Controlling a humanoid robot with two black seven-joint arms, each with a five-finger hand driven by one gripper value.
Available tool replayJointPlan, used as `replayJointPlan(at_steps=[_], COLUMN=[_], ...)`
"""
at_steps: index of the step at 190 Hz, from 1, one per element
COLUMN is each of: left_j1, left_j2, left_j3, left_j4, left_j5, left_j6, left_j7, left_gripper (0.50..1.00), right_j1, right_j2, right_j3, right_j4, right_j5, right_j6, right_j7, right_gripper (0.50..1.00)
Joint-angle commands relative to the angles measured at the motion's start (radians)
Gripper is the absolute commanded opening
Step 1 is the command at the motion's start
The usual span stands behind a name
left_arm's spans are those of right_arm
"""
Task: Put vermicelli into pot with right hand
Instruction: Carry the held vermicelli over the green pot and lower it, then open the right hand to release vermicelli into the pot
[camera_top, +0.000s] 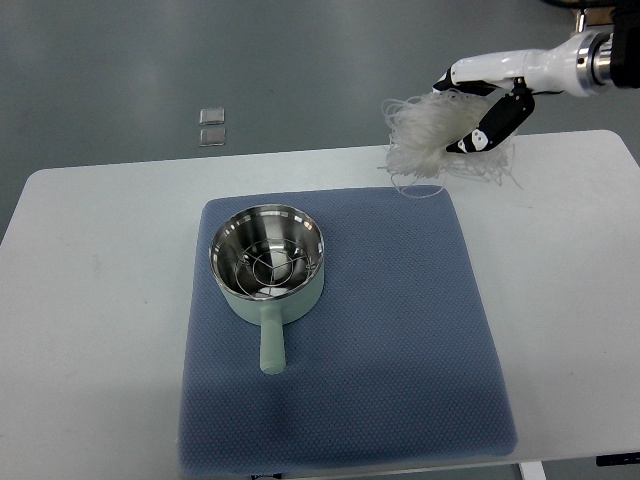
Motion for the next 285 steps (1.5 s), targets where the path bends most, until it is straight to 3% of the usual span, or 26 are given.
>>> replayJointPlan(at_steps=[1, 42, 69, 104, 146, 195, 273, 274, 275, 276, 278, 279, 280, 281, 285], left_j1=[0.0, 0.0, 0.0, 0.0, -0.001, 0.0, 0.0, 0.0, 0.0, -0.001, -0.001, 0.0, 0.0, 0.0, 0.0], left_j2=[0.0, 0.0, 0.0, 0.0, 0.0, 0.0, 0.0, 0.0, 0.0, 0.0, 0.0, 0.0, 0.0, 0.0, 0.0], left_j3=[0.0, 0.002, 0.0, 0.002, 0.002, 0.0, -0.003, -0.003, -0.003, -0.003, -0.003, -0.003, -0.003, -0.003, -0.005], left_j4=[-0.004, -0.021, -0.021, -0.019, -0.019, -0.019, -0.015, -0.015, -0.015, -0.015, -0.015, -0.015, -0.015, -0.015, -0.016], left_j5=[0.0, 0.0, 0.0, 0.0, 0.0, 0.0, -0.002, -0.002, -0.002, -0.002, -0.002, -0.002, -0.002, -0.002, -0.002], left_j6=[-0.001, -0.001, -0.001, -0.001, -0.001, -0.001, 0.0, 0.0, 0.0, 0.0, 0.0, 0.0, 0.0, 0.0, 0.0], left_j7=[0.0, 0.001, 0.001, 0.001, 0.001, 0.001, 0.001, 0.001, 0.001, 0.001, 0.001, 0.001, 0.001, 0.001, 0.001], left_gripper=[1.0, 1.0, 1.0, 1.0, 1.0, 1.0, 1.0, 1.0, 1.0, 1.0, 1.0, 1.0, 1.0, 1.0, 1.0], right_j1=[0.046, 0.032, 0.016, -0.007, -0.101, -0.205, -0.314, -0.316, -0.316, -0.317, -0.317, -0.319, -0.319, -0.32, -0.322], right_j2=[-0.032, 0.062, 0.264, 0.508, 0.703, 0.792, 0.849, 0.849, 0.849, 0.849, 0.849, 0.849, 0.849, 0.849, 0.849], right_j3=[0.041, 0.05, 0.052, 0.052, 0.072, 0.093, 0.093, 0.093, 0.093, 0.093, 0.093, 0.093, 0.093, 0.093, 0.093], right_j4=[0.0, -0.011, -0.063, -0.19, -0.321, -0.411, -0.508, -0.508, -0.508, -0.508, -0.508, -0.508, -0.508, -0.508, -0.508], right_j5=[0.0, 0.002, 0.014, 0.034, 0.058, 0.054, 0.038, 0.04, 0.04, 0.04, 0.04, 0.04, 0.04, 0.04, 0.04], right_j6=[0.067, 0.033, -0.043, -0.048, -0.066, -0.072, -0.126, -0.128, -0.128, -0.128, -0.128, -0.128, -0.128, -0.126, -0.125], right_j7=[-0.004, -0.008, -0.009, -0.009, -0.008, -0.008, -0.006, -0.006, -0.006, -0.006, -0.006, -0.006, -0.006, -0.006, -0.006], right_gripper=[0.5, 0.5, 0.5, 0.5, 0.5, 0.5, 0.5, 0.533, 0.533, 0.596, 0.596, 0.651, 0.652, 0.696, 0.748])
